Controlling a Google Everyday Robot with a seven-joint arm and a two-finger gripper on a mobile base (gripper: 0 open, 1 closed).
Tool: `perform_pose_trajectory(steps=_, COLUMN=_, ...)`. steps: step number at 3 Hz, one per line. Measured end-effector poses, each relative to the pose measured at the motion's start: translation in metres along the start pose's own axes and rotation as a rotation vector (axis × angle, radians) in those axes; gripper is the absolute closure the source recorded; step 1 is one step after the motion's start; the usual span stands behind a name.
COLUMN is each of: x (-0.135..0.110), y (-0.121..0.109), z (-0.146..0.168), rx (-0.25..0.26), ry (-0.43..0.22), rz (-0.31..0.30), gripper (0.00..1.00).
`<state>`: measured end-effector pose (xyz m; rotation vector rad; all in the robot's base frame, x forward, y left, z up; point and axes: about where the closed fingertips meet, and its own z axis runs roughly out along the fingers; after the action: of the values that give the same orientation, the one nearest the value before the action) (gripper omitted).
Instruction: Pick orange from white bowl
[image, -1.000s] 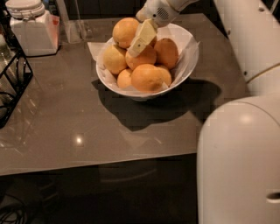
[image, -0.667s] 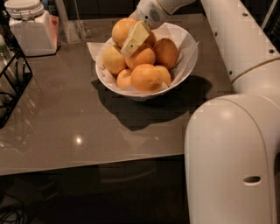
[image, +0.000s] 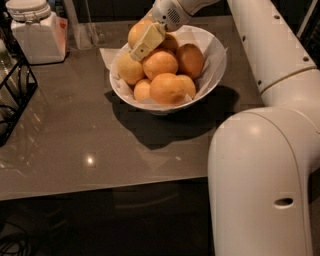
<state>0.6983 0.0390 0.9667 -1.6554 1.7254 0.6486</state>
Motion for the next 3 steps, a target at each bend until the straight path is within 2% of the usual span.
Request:
perform_pose_trajectory(steps=2, x=0.0, y=0.0, z=0.0, rx=0.0, ry=0.0, rz=0.0, gripper=0.87)
perform_pose_trajectory(steps=3, x=-0.0001, y=0.0, z=-0.0001, rx=0.0, ry=0.0, rz=0.0, gripper=1.0)
